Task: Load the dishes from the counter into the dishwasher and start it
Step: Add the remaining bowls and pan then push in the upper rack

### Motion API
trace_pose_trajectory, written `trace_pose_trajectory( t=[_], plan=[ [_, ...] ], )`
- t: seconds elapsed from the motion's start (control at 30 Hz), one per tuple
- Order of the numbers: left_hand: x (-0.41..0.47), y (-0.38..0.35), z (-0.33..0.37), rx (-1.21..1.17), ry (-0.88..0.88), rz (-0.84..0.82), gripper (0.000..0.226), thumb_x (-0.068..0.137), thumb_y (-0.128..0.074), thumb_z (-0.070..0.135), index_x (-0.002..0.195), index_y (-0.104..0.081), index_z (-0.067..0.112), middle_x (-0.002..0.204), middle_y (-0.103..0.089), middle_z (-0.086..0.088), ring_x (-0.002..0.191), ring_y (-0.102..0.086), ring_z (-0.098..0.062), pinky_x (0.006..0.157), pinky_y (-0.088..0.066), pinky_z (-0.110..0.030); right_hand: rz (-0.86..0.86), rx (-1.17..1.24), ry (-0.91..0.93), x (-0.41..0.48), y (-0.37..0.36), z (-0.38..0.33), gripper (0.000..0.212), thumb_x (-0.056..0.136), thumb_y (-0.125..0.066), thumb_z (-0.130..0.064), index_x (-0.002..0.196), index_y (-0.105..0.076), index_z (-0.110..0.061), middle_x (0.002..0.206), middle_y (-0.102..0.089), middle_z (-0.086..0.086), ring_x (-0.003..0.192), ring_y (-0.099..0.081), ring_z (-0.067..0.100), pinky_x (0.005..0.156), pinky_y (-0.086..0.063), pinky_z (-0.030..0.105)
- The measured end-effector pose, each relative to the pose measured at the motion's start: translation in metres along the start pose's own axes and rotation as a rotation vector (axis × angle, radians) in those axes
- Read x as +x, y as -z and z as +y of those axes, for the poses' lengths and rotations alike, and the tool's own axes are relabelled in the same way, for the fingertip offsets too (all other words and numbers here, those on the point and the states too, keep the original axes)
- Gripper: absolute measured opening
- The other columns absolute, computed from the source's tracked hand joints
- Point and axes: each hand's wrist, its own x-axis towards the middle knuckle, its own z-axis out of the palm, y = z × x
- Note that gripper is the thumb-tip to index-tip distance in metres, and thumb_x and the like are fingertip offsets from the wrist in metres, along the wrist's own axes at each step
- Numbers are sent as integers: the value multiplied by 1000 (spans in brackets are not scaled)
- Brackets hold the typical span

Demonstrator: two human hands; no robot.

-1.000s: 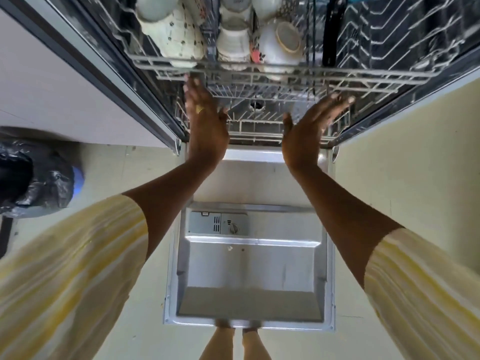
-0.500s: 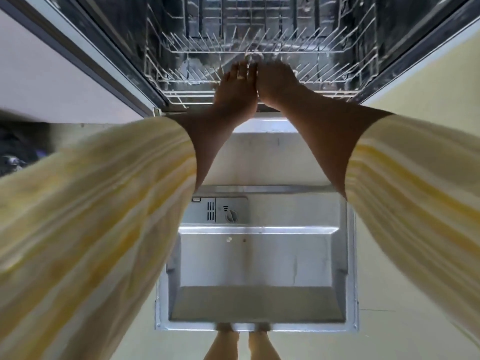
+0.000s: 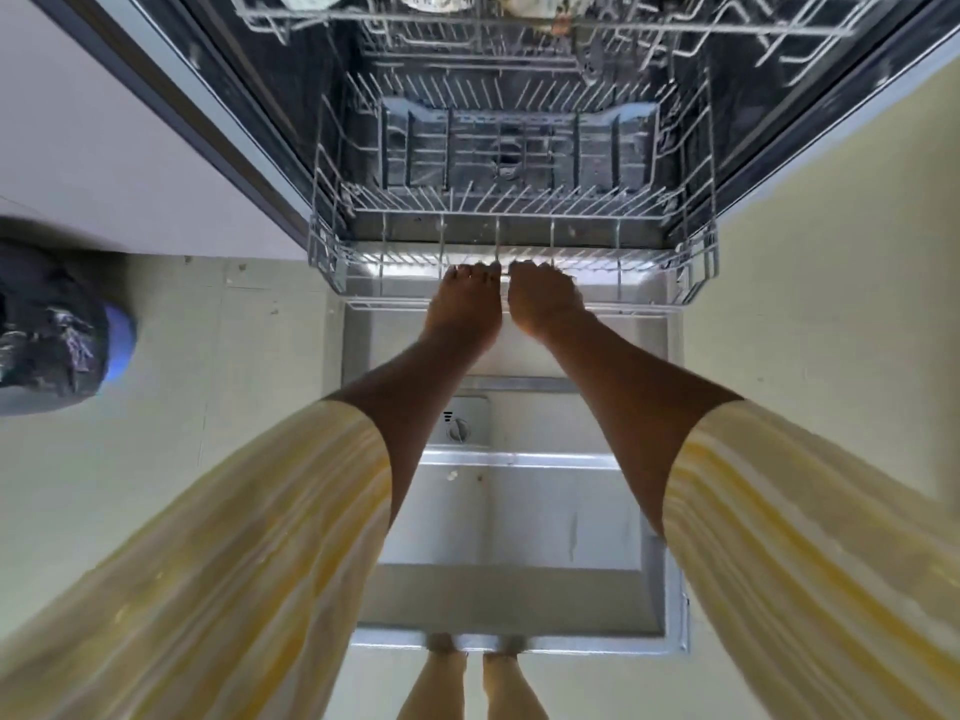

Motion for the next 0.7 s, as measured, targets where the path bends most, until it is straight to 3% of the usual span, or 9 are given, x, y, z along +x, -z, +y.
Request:
trace_pose_trajectory(
  t=[0.2, 0.27, 0.33, 0.6, 0.7],
  plan=[
    [-73, -44, 8, -80, -79, 38, 66, 78, -11, 16, 124, -51, -9, 109, -61, -28, 101, -58, -40, 95, -41, -39, -72, 6, 19, -76, -38, 0, 36, 95, -31, -4, 126, -49, -4, 124, -56, 18, 117, -52, 34, 97, -41, 40],
    [-100, -52, 13, -91, -55, -58, 63, 83, -9, 14, 137, -38, -4, 127, -52, -24, 118, -48, -35, 105, -30, -37, -107, 25, 13, -101, -54, 1, 36, 96, -30, -4, 127, -47, -4, 123, -56, 18, 117, -52, 34, 97, -42, 40],
    [-125, -58, 19, -99, -26, -164, 52, 92, -24, 9, 143, -27, 2, 139, -42, -18, 128, -38, -30, 111, -20, -34, -154, 58, -21, -123, -70, 0, 37, 95, -31, -4, 128, -47, -4, 123, -56, 19, 117, -51, 34, 96, -43, 40],
    [-187, -89, 27, -136, -19, -203, 53, 96, -26, 6, 148, -14, 5, 149, -29, -13, 139, -24, -25, 115, -13, -33, -245, 66, 11, -185, -100, 1, 42, 95, -31, -2, 137, -33, -4, 137, -40, 15, 126, -39, 30, 103, -34, 35],
    [-200, -88, 25, -236, -15, -230, 56, 97, -27, 8, 148, -7, 4, 155, -15, -14, 144, -11, -25, 116, -9, -34, -300, 46, 46, -192, -99, -1, 49, 97, -29, -6, 145, -19, -4, 153, -18, 13, 141, -19, 27, 114, -18, 36]
  ],
)
